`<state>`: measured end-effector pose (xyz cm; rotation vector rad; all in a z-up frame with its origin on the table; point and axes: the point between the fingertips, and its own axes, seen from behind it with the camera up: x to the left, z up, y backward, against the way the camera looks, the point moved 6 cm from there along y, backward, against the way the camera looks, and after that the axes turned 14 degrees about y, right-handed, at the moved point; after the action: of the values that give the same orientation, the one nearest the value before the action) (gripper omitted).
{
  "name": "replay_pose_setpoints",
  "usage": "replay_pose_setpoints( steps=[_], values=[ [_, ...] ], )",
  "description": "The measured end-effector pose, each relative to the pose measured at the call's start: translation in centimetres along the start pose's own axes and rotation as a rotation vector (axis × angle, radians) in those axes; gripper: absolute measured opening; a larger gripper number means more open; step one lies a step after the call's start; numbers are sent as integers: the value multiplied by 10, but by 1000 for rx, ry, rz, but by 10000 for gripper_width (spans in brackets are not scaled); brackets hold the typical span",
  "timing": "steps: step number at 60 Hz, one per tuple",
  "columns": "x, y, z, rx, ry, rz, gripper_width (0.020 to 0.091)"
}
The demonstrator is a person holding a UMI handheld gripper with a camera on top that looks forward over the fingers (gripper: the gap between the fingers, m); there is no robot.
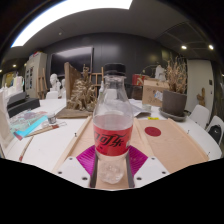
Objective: Pour water
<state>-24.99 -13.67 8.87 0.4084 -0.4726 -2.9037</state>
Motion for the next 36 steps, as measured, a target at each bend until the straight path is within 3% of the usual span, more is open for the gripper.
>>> replay_pose_setpoints(
  steps=[12,23,36],
  values=[
    [-8,-5,8,3,30,-6,243],
    [-41,-4,37,13,92,-80,243],
    [-144,-29,87,40,419,-280,245]
  ],
)
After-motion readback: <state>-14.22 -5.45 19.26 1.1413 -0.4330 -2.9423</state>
